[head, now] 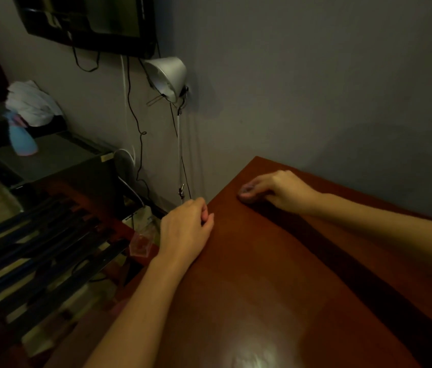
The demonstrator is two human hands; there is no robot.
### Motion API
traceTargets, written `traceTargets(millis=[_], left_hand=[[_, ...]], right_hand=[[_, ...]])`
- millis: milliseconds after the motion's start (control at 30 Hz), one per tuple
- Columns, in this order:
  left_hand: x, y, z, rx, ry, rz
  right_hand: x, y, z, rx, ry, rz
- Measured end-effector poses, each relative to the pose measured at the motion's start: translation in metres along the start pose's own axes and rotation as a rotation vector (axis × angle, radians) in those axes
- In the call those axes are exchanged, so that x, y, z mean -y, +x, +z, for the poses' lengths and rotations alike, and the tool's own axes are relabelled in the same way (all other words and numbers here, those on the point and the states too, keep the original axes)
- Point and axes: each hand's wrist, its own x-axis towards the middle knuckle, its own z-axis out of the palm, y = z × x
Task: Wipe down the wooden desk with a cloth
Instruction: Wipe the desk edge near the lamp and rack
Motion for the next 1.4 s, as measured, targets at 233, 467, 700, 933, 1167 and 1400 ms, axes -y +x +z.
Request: traceTargets(millis=[233, 467, 700, 933, 1167, 1400], left_hand=[[0.001, 0.001, -0.001, 0.019, -0.009, -0.004], [0.003, 0.001, 0.002, 0.024, -0.017, 0.006], [0.002, 0.001, 0.002, 0.021, -0.013, 0.004], [0.0, 0.003, 0.0, 0.024, -0.004, 0.006], [0.004, 0.002, 0.002, 0.013, 0.001, 0.012], [0.001, 0.002, -0.001, 0.027, -0.033, -0.029]], right_hand=[[-0.018, 0.032, 0.007, -0.089, -0.082, 0.196], [-0.011, -0.005, -0.011, 0.037, -0.047, 0.003], [0.014, 0.028, 0.01, -0.035, -0.056, 0.011], [-0.018, 0.024, -0.004, 0.0, -0.043, 0.126], [0.021, -0.008, -0.008, 0.102, 0.092, -0.126], [0.033, 0.03, 0.015, -0.098, -0.03, 0.083]])
